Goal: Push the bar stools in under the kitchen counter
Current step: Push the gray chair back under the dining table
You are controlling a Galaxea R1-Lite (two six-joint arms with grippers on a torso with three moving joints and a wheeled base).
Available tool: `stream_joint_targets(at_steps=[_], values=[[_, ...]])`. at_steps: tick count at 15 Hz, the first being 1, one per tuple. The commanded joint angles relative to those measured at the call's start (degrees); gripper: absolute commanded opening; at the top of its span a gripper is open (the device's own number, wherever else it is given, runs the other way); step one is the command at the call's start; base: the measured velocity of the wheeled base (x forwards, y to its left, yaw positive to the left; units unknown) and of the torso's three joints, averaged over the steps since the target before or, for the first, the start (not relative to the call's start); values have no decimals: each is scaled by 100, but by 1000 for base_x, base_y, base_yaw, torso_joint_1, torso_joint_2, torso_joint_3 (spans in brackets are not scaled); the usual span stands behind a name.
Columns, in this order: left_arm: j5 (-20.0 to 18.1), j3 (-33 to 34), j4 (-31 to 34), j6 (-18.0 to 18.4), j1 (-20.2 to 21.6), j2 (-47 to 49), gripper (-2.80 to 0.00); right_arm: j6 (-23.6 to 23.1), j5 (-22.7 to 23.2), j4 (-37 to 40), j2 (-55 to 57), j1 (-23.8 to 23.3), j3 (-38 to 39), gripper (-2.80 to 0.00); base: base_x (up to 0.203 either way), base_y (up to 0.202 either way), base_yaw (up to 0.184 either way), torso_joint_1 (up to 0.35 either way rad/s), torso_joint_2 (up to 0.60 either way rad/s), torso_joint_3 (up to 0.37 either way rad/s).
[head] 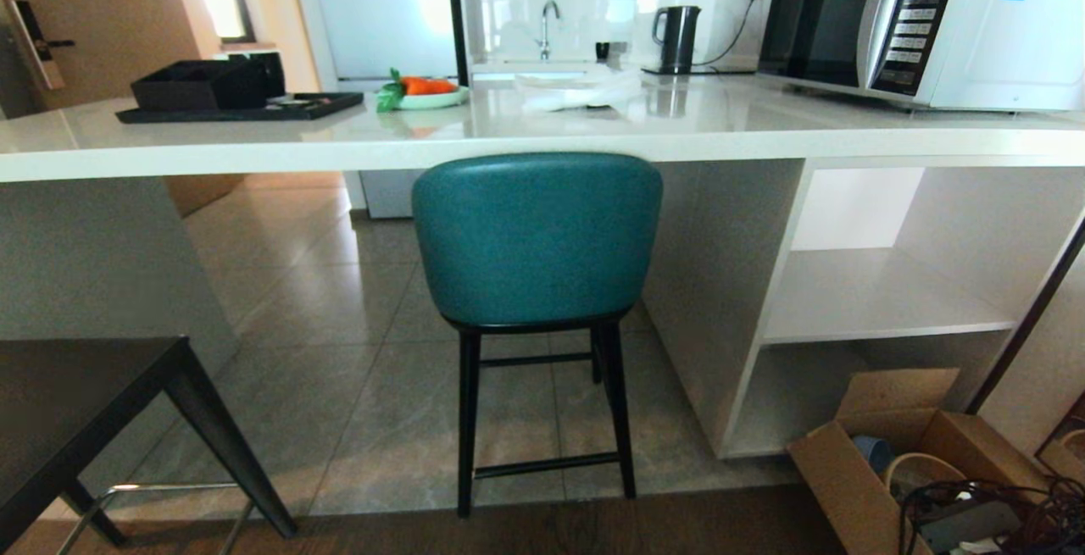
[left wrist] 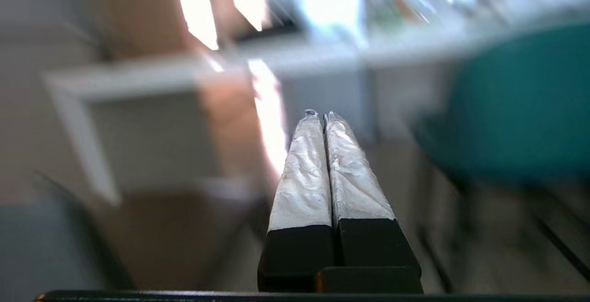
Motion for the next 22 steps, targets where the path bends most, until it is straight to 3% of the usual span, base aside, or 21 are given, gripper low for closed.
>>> stream_joint_targets(at_steps=[1,4,5,7,8,10,11,13,17,20,22], values=[[-179,574,489,-188,52,-529,-280,-18,832,373,-66,-491,-325,-280,0,0,0,0,0,0],[-465,1605,-60,116,57,-527,-280,328,1218,382,-255,-418,-332,-280,0,0,0,0,0,0],[-816,1633,5,2,54,-527,-280,391,1268,485,-433,-309,-328,-280,0,0,0,0,0,0],[-860,1602,904,-678,49,-525,-280,399,1294,1068,-956,-204,-374,-280,0,0,0,0,0,0],[-821,1597,960,-999,41,-524,-280,355,1320,1494,-1331,-204,-369,-280,0,0,0,0,0,0],[-808,1609,873,-1001,56,-526,-280,321,1192,2361,-1679,-213,-309,-280,0,0,0,0,0,0],[-825,1609,873,-948,56,-526,-280,503,1155,2439,-1666,-214,-39,-280,0,0,0,0,0,0],[-843,1609,871,-880,56,-518,-280,738,1137,2240,-1658,-214,905,-280,0,0,0,0,0,0],[-790,1609,873,-914,56,-518,-280,470,1122,575,-1654,-215,3382,-280,0,0,0,0,0,0],[-799,1609,873,-932,56,-518,-280,307,1043,-50,-1653,-216,3608,-280,0,0,0,0,0,0],[-799,1609,873,-932,56,-523,-280,293,1103,330,-1653,-215,3608,-280,0,0,0,0,0,0]])
